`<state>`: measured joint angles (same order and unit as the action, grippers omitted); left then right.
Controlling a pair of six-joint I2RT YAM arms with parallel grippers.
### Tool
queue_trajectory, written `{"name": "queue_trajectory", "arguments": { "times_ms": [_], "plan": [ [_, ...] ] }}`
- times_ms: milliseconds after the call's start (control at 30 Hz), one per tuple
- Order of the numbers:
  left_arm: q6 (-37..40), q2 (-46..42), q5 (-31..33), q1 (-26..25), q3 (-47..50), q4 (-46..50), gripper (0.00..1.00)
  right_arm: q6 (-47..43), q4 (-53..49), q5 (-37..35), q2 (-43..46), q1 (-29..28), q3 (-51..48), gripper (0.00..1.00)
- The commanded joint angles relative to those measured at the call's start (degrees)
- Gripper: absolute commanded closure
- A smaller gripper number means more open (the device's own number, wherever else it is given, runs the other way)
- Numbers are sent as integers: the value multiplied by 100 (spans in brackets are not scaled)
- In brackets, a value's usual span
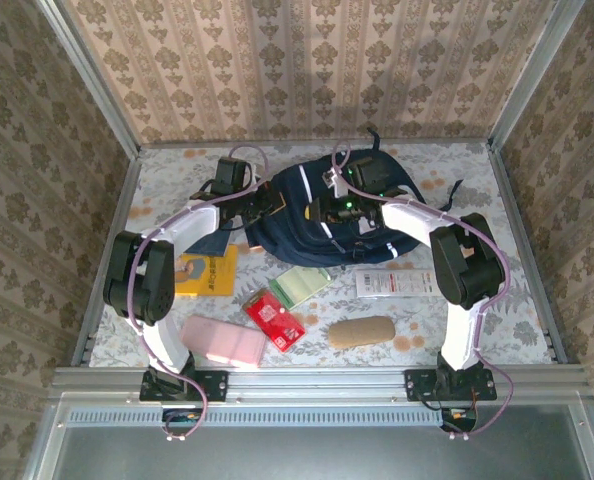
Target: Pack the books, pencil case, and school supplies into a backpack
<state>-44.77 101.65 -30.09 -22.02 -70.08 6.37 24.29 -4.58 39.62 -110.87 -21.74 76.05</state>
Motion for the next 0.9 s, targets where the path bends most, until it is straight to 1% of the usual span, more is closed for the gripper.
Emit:
{"name": "queue_trajectory", "arguments": {
  "times_ms": [0, 67, 100, 200, 233, 300, 367, 433, 467, 533, 600, 667, 733, 867],
  "plan": [
    [230, 15, -49, -11, -41, -147, 100, -129, 64, 289, -230, -111, 147, 81],
    [372, -57, 8, -4, -204, 116, 100, -88, 162, 438, -229, -145, 188, 96],
    [466, -138, 66, -4, -297, 308, 100, -79, 183, 414, -165, -154, 199, 100],
    [839, -562, 494, -51, -515, 960, 100, 104, 361, 200, 133, -92, 205, 100],
    [942, -747, 628, -92, -545, 1143, 97, 277, 438, 122, 236, -70, 244, 100],
    [1085, -1060, 808, -218, -532, 1456, 84, 643, 451, -122, 382, -20, 399, 100],
    [1158, -1346, 921, -379, -366, 1587, 77, 968, 371, -402, 456, 0, 595, 100],
    [1236, -1625, 1155, -812, -111, 1633, 66, 1261, 507, -582, 537, -1, 640, 100],
    [1274, -1732, 1297, -974, -3, 1640, 62, 1412, 610, -615, 550, 17, 638, 100],
    [1330, -1912, 1614, -1389, 245, 1592, 58, 1757, 739, -684, 557, 62, 670, 100],
    [1348, -2001, 1862, -1760, 447, 1483, 57, 2098, 804, -885, 589, 107, 651, 100],
    [1340, -1969, 2184, -2076, 529, 1469, 57, 2459, 576, -1290, 635, 111, 735, 100],
    [1393, -1901, 2476, -2327, 594, 1451, 59, 2744, 458, -1496, 685, 117, 788, 100],
    [1816, -1782, 3267, -2737, 738, 1396, 61, 3119, 514, -1486, 753, 182, 825, 100]
  ]
}}
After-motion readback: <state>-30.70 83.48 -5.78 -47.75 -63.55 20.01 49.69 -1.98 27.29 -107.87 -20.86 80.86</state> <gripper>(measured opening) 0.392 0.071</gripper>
